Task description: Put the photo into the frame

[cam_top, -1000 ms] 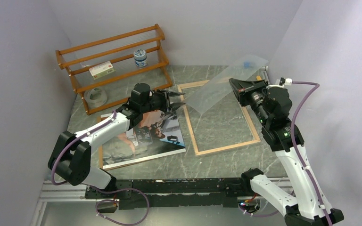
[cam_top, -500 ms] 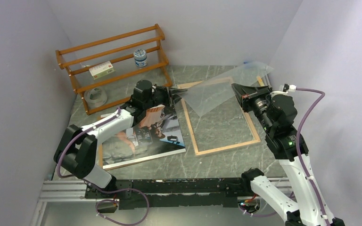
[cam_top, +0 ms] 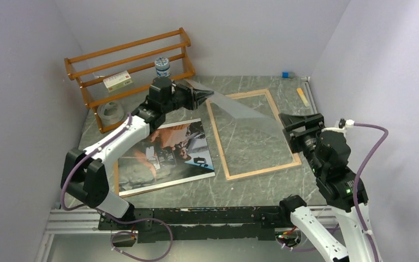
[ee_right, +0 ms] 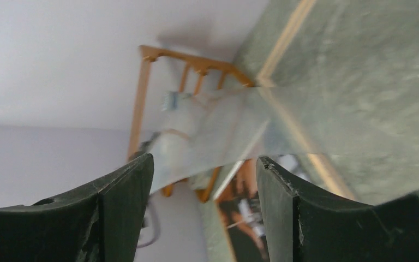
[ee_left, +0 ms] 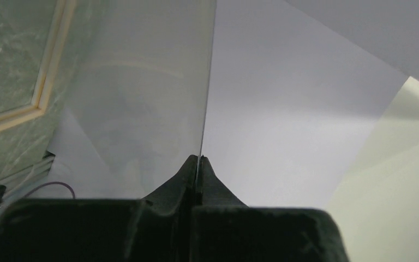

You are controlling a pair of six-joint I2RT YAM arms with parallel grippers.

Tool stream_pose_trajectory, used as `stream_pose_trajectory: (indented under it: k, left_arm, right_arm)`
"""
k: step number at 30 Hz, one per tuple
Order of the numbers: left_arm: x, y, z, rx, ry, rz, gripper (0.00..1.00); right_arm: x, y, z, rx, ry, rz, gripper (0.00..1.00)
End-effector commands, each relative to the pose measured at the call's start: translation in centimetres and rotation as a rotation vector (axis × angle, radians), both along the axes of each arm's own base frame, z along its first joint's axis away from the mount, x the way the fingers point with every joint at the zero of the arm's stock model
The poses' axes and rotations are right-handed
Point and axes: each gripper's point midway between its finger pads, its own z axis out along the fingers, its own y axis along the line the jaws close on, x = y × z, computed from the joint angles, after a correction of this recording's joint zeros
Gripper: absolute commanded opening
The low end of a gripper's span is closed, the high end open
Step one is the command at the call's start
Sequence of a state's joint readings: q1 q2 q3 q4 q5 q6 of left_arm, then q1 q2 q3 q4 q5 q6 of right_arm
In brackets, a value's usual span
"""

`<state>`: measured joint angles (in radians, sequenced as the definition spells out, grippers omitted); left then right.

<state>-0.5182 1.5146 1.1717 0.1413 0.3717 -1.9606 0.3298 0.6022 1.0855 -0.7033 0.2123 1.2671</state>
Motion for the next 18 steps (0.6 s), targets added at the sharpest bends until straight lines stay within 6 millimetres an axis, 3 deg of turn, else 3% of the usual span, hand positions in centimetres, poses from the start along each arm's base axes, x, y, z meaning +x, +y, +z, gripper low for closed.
stream_pose_trajectory:
  k: [1, 4, 10, 14, 18]
  left_arm:
    - [-2.3, 2.2, 3.8, 0.177, -0.126, -0.036, 0.03]
    - [-3.5, 3.7, 3.4, 0.322, -0.164, -0.041, 0.03]
    - [-5.0, 6.3, 2.6, 0.595, -0.287, -0.088, 0.03]
    - [-5.9, 7.0, 3.3, 0.741, -0.458, -0.184, 0.03]
    - [-6.8, 8.7, 3.0, 0.931, -0.578, -0.297, 0.03]
  right_arm:
    - [-2.0, -4.5, -6.1, -0.230, 0.157, -0.150, 0.74]
    - [-2.7, -6.0, -7.7, -0.293, 0.185, -0.199, 0.76]
    - [-2.1, -6.3, -10.2, -0.364, 0.263, -0.205, 0.76]
    - [0.6, -2.9, -12.0, -0.390, 0.261, -0.039, 0.73]
    - [3.3, 1.2, -16.4, -0.399, 0.379, 0.153, 0.66]
